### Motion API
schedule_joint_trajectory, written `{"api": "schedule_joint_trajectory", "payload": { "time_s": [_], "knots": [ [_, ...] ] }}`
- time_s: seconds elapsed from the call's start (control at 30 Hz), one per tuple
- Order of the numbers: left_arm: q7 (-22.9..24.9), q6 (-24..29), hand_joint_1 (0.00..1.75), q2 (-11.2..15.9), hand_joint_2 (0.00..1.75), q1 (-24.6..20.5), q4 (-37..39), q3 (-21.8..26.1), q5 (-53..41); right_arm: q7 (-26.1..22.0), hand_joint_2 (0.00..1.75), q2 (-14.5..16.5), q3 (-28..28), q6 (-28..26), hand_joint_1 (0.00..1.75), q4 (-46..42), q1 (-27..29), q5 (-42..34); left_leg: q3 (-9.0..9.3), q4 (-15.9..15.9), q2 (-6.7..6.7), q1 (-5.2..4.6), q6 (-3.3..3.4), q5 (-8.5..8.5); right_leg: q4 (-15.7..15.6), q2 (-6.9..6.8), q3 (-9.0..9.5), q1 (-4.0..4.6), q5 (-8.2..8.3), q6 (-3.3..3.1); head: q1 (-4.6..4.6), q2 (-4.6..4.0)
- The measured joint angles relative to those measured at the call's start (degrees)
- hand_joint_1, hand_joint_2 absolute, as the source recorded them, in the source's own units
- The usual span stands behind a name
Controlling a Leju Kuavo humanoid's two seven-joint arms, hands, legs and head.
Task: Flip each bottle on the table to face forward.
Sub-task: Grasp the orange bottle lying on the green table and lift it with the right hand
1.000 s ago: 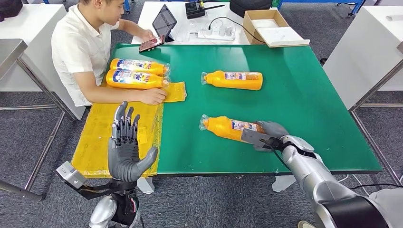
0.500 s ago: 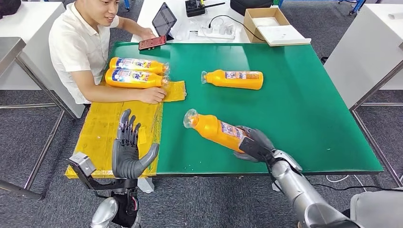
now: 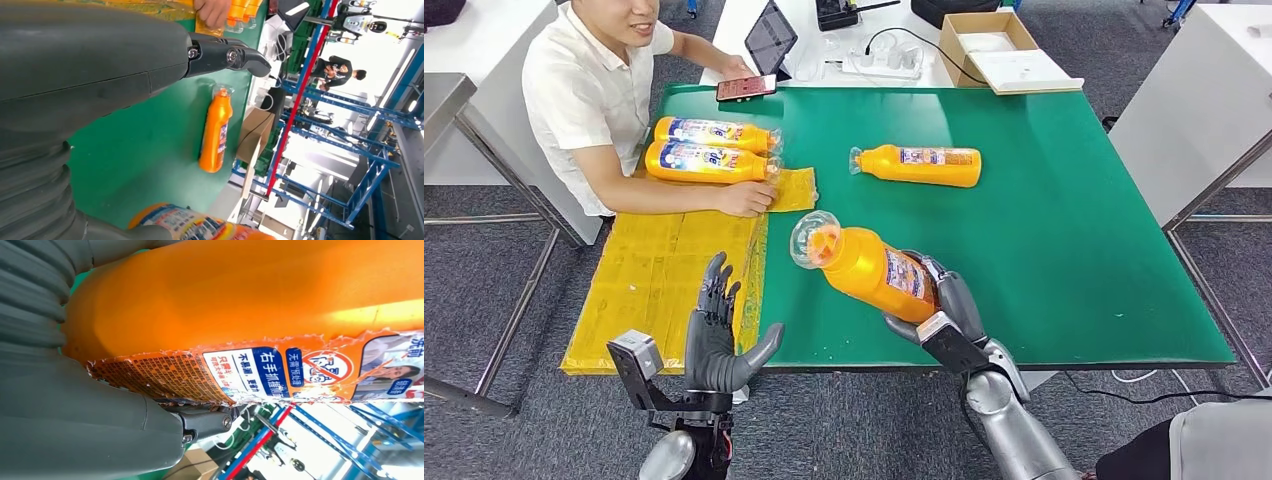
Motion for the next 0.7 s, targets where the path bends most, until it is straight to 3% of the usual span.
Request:
{"api": "schedule_joint_trajectory", "payload": {
  "time_s": [0.33,0.47,0.7],
  "knots": [
    [-0.3,-0.1,0.00,0.0,1.75,0.1,0.6,-0.7,-0.5,-0.7,1.75,0.3,0.0,-0.5,1.75,-2.9,1.5,-0.9,0.01,0.0,0.02,0.01,0.00,0.01,0.0,0.00,0.00,0.01,0.00,0.00,0.01,0.00],
    [-1.7,-1.5,0.00,0.4,1.75,1.0,0.5,-1.8,-2.7,-2.1,1.75,2.1,0.3,-1.4,1.75,-4.9,4.4,-2.4,-0.03,0.0,0.03,0.02,-0.01,-0.01,0.0,0.01,-0.04,0.01,-0.01,-0.01,0.00,0.00],
    [-1.6,-7.5,0.00,0.8,1.75,1.6,0.4,-3.7,-2.5,-2.4,1.75,5.4,6.6,0.6,1.75,-2.7,6.7,-1.6,-0.09,0.0,0.03,0.04,-0.02,-0.01,0.0,0.01,-0.11,0.02,-0.09,0.01,0.01,0.00]
  ]
}}
